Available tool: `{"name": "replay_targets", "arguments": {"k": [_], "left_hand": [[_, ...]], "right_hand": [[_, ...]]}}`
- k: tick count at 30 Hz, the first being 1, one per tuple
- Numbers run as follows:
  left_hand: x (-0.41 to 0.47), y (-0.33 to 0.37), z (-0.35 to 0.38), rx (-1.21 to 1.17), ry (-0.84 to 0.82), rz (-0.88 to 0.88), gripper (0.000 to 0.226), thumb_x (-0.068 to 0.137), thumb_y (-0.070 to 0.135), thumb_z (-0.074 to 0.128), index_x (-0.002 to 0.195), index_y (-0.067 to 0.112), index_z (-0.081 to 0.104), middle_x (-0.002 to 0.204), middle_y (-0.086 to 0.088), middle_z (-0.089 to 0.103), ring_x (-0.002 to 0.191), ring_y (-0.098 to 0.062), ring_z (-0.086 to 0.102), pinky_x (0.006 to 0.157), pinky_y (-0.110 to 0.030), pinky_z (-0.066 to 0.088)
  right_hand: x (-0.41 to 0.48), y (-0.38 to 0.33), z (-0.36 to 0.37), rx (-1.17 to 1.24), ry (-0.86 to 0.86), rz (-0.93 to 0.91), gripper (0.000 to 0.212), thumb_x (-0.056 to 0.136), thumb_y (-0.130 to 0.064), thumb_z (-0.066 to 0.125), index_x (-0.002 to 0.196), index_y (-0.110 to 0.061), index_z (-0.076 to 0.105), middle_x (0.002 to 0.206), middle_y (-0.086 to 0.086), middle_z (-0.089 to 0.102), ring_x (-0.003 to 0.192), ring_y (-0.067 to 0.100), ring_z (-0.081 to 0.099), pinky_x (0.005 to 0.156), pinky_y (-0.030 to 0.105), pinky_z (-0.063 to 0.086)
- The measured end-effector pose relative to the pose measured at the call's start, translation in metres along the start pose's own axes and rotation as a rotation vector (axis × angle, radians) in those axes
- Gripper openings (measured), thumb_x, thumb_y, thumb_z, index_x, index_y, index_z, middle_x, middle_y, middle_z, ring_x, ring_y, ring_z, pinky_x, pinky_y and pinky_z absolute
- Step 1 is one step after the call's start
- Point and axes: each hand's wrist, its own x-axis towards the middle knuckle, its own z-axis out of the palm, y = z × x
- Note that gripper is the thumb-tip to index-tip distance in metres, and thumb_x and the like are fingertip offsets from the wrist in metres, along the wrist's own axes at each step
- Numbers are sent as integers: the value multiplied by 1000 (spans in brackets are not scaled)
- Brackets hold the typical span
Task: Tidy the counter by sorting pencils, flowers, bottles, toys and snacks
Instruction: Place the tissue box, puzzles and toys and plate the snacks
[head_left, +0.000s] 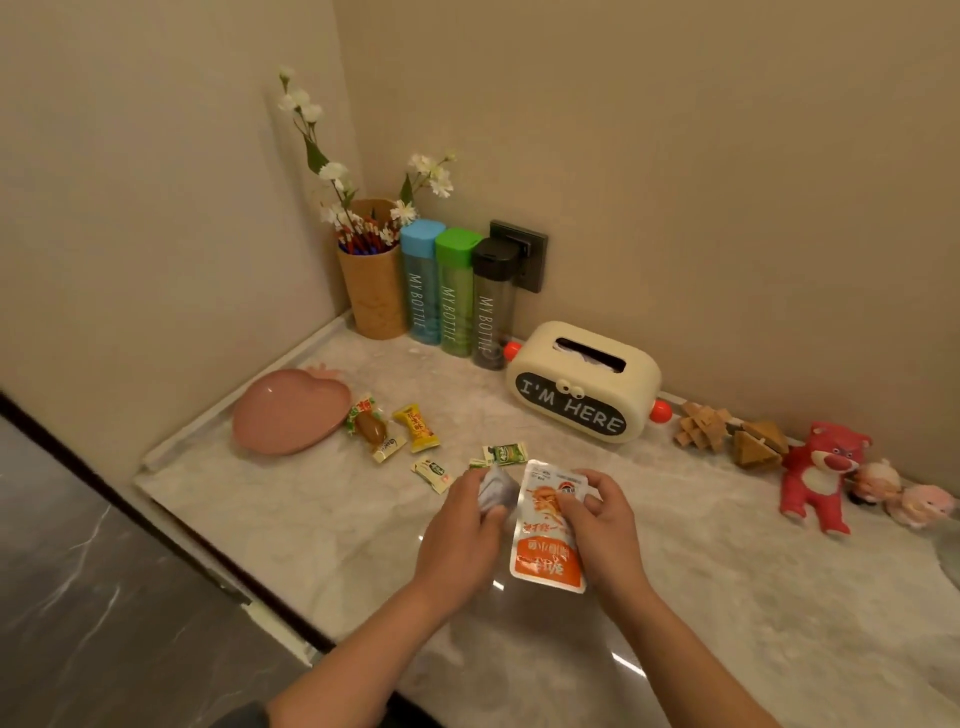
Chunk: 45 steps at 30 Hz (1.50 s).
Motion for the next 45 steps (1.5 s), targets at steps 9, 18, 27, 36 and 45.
{"name": "replay_targets", "arguments": {"k": [9,18,27,36,45], "left_hand": [[54,-76,-124,-208,166,-91,24,91,24,57,107,41,49,102,21,61,90,9,57,75,-18,46],[109,-138,-212,-145,286,-117,35,94,16,53,126,27,43,123,8,51,109,-10,53,88,-25,44],[129,-171,-255,25,234,-3,37,94,17,50,129,28,41,114,7,58,98,-13,59,74,-25,47],[143,-185,-247,451,234,51,30,97,35,44,127,30,47,121,10,54,111,-11,46,96,-24,33],[145,-183,-235,482,221,140,42,84,21,63,125,26,54,128,6,54,119,-17,48,101,-35,38]], "right_hand": [[20,-42,156,276,-213,283,52,91,-10,62,138,-26,46,119,6,66,94,27,72,71,40,61],[53,-62,277,7,-206,150,42,85,2,53,119,-22,46,108,4,65,85,20,69,53,28,55],[91,-64,340,-665,-187,-409,52,82,-11,59,132,-26,61,128,-2,64,114,16,60,96,31,50],[113,-43,348,-1064,-229,-527,43,82,-25,57,123,-36,66,113,-7,69,104,17,59,87,33,49],[109,-42,327,-775,-126,-598,22,86,-27,66,107,-31,73,94,-12,59,90,7,55,80,26,47]]}}
